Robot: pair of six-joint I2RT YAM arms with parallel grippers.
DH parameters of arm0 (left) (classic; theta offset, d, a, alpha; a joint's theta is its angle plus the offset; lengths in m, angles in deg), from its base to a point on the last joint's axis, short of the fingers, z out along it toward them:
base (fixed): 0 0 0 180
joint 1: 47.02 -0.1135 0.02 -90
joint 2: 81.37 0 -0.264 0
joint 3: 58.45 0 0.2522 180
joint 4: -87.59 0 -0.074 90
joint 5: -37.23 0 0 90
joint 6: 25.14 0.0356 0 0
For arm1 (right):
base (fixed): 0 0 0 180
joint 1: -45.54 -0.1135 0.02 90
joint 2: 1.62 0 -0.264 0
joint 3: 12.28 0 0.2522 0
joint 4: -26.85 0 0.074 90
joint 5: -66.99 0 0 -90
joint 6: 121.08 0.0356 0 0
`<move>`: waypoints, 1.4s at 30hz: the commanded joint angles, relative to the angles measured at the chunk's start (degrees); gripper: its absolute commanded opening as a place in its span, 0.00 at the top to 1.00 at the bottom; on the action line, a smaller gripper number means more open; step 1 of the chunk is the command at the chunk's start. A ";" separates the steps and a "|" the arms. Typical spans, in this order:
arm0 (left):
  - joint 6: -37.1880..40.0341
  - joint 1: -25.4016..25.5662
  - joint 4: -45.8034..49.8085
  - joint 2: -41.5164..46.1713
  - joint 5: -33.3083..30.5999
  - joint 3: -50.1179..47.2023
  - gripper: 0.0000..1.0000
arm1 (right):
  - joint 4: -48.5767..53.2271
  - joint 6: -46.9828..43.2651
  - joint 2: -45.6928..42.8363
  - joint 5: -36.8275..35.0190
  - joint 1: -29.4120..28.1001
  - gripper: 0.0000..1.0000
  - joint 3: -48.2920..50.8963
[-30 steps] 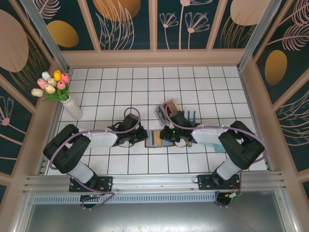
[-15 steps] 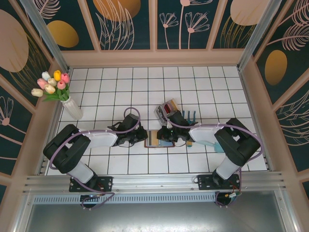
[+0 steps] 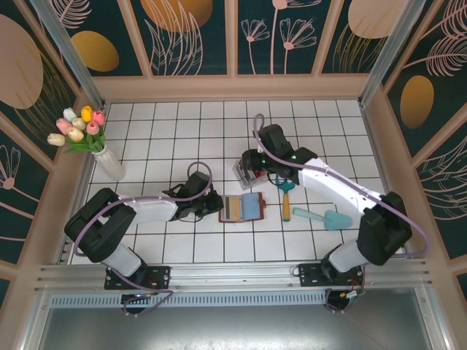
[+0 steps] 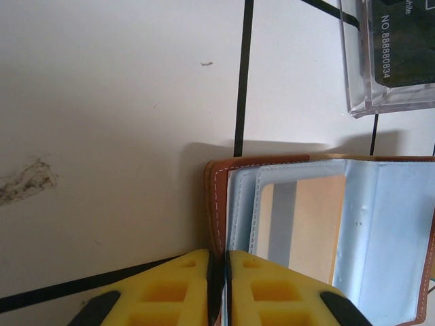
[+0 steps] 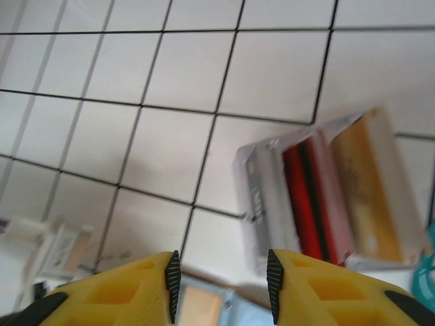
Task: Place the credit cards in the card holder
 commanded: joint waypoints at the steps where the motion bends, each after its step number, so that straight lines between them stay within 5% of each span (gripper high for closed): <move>1: 0.46 0.14 2.37 0.87 -0.29 1.34 0.83 | 8.82 -8.11 6.25 -6.72 0.11 0.59 -4.69; 24: 2.25 0.18 3.41 0.61 -0.96 2.51 0.73 | 13.99 -13.44 27.73 -16.19 -4.40 0.62 -17.95; 33: 2.48 0.17 3.75 0.26 -0.82 2.38 0.73 | 14.45 -14.45 28.75 -28.18 -6.47 0.63 -18.41; 42: 2.49 0.18 3.75 -0.01 -0.70 2.42 0.73 | 14.18 -14.83 27.03 -28.63 -6.47 0.68 -17.92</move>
